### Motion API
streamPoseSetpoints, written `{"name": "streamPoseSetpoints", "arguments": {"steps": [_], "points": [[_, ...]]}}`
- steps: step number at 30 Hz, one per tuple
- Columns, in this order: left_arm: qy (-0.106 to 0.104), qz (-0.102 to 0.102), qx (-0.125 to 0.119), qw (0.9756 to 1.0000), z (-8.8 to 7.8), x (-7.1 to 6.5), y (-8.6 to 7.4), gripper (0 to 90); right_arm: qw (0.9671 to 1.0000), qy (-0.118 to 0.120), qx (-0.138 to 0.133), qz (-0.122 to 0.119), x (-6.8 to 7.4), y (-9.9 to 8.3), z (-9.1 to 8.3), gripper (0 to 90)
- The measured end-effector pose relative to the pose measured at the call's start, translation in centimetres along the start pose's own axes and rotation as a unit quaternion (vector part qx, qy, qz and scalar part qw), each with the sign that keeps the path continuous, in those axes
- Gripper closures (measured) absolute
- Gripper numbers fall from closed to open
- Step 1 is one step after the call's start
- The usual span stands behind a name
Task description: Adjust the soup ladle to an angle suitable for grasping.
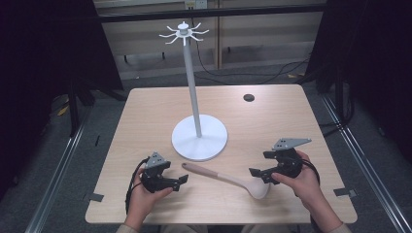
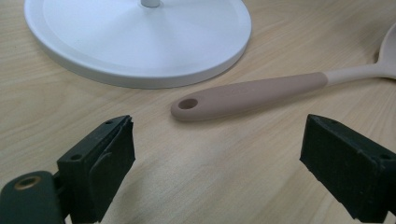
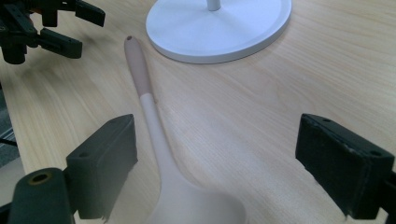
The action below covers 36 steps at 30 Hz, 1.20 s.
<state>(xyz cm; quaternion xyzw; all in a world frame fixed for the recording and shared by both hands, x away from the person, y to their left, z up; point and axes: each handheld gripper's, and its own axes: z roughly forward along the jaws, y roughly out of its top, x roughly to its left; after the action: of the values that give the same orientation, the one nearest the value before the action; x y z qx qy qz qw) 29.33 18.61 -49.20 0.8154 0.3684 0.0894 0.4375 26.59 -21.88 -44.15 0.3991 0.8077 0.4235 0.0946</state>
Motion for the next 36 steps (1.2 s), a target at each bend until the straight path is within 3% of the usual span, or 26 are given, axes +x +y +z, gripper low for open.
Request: {"name": "streamPoseSetpoints", "arguments": {"steps": [11,14,21,24,25,26,27,29,30,32,36], "points": [[0.004,-0.002,0.0,1.0,0.0,0.1,-0.1,10.1,0.9999,-0.004,0.008,-0.012,0.6,0.8,0.6,13.3],[0.006,-0.008,-0.004,0.9999,-0.2,0.2,-0.1,10.1,0.9998,-0.001,0.005,-0.018,1.5,1.9,1.5,16.7],[0.007,-0.008,-0.005,0.9999,-0.4,0.3,-0.1,10.1,0.9998,-0.007,0.016,-0.011,2.8,3.9,3.9,36.3],[0.009,-0.007,-0.002,0.9999,-0.5,0.3,-0.2,10.1,0.9997,-0.009,0.022,-0.009,3.1,4.5,5.2,50.8],[0.009,-0.007,-0.002,0.9999,-0.5,0.3,-0.2,10.1,0.9997,-0.009,0.022,-0.009,3.1,4.5,5.2,50.8],[0.008,-0.005,-0.004,1.0,-0.5,0.3,-0.3,10.1,0.9996,-0.01,0.024,-0.006,3.2,4.6,5.5,55.8],[0.009,-0.002,0.0,1.0,-0.5,0.2,-0.3,10.2,0.9994,-0.011,0.03,-0.01,3.3,4.7,6.3,67.4],[0.009,-0.002,-0.001,1.0,-0.6,0.2,-0.4,10.2,0.9993,-0.009,0.033,-0.013,3.4,4.8,6.7,71.9],[0.007,-0.001,0.0,1.0,-0.7,0.1,-0.5,10.3,0.9989,-0.005,0.04,-0.023,3.6,5.0,7.7,79.9],[0.009,0.0,0.0,1.0,-0.8,0.1,-0.6,10.2,0.9986,-0.007,0.045,-0.025,3.8,5.0,8.0,82.8],[0.02,-0.004,-0.001,0.9998,-1.5,0.4,-1.0,10.4,0.9974,0.0,0.063,-0.037,4.3,5.0,10.1,90.0]]}}
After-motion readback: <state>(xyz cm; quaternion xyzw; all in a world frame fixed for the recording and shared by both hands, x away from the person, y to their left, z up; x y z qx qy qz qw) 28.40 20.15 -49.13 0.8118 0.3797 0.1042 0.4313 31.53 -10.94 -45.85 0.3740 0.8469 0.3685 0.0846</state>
